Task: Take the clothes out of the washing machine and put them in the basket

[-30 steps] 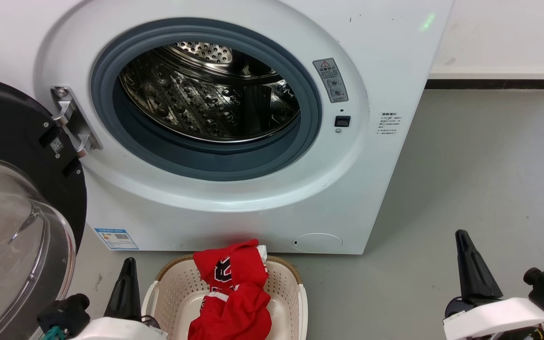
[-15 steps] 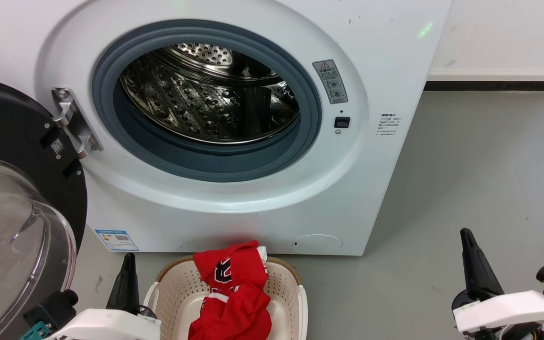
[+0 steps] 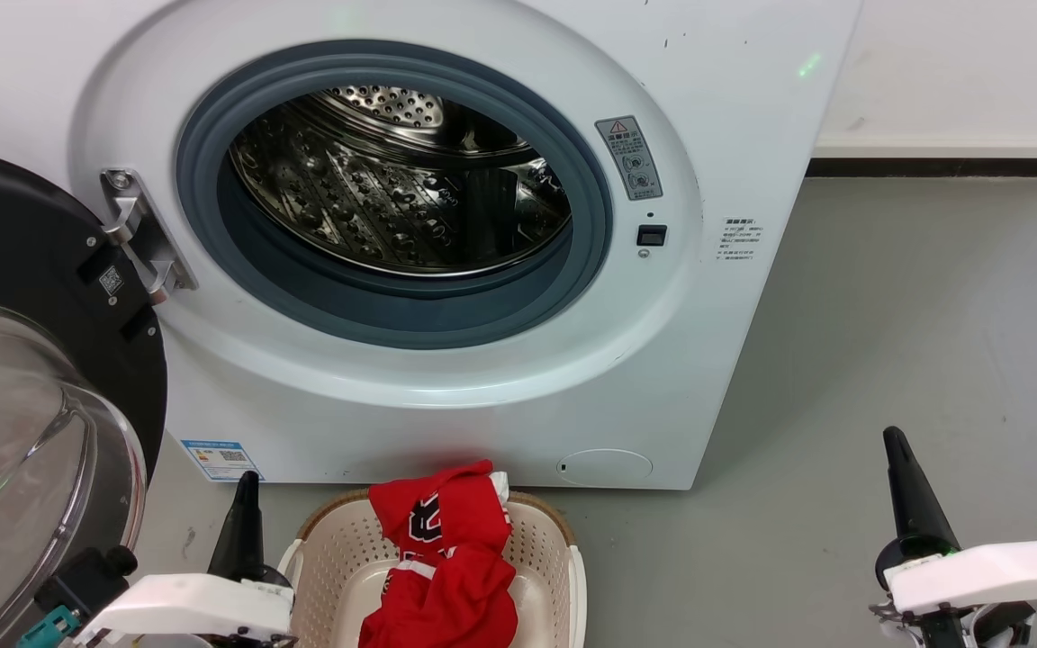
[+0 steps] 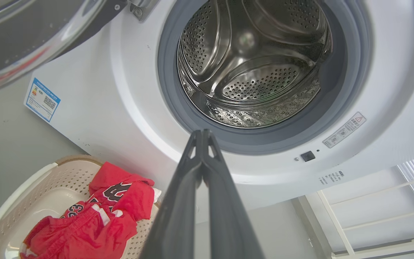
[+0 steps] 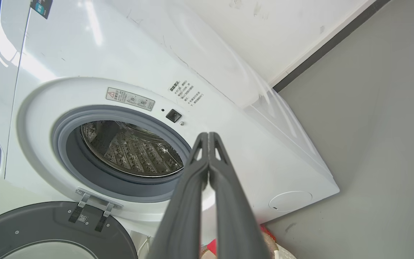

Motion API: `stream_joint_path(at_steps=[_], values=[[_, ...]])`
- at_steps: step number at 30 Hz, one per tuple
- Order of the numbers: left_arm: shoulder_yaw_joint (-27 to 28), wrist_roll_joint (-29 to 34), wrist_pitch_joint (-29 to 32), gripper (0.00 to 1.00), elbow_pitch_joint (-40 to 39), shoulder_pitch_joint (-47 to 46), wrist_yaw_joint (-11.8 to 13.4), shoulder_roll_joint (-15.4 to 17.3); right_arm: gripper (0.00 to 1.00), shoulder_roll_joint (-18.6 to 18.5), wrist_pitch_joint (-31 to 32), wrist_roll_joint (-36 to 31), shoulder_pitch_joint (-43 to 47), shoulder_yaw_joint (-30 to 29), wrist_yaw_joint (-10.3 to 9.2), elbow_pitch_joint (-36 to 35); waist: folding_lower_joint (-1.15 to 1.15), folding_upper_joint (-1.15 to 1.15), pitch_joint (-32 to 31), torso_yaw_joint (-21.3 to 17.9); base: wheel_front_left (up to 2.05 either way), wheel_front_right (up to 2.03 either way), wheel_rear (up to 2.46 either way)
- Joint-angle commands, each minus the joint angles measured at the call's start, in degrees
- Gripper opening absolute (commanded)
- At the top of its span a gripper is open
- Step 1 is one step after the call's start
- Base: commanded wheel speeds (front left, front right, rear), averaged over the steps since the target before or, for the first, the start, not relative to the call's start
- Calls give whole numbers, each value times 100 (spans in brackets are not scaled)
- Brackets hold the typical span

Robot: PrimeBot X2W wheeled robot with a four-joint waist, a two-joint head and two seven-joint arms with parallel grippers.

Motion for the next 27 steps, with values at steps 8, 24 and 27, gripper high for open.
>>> stream_joint_path(at_steps=[8, 24, 27], values=[[59, -664, 154, 0, 20, -205, -57, 2, 0, -50, 148, 687, -191, -53, 0, 36, 0, 0, -17, -2, 0, 0, 0], [104, -1693, 400, 0, 135, -340, -100, -3, 0, -49, 403, 1718, -294, -140, 0, 163, 0, 0, -49, -5, 0, 0, 0], [111, -1868, 442, 0, 153, -362, -104, -4, 0, -48, 443, 1897, -311, -156, 0, 187, 0, 0, -55, -6, 0, 0, 0]])
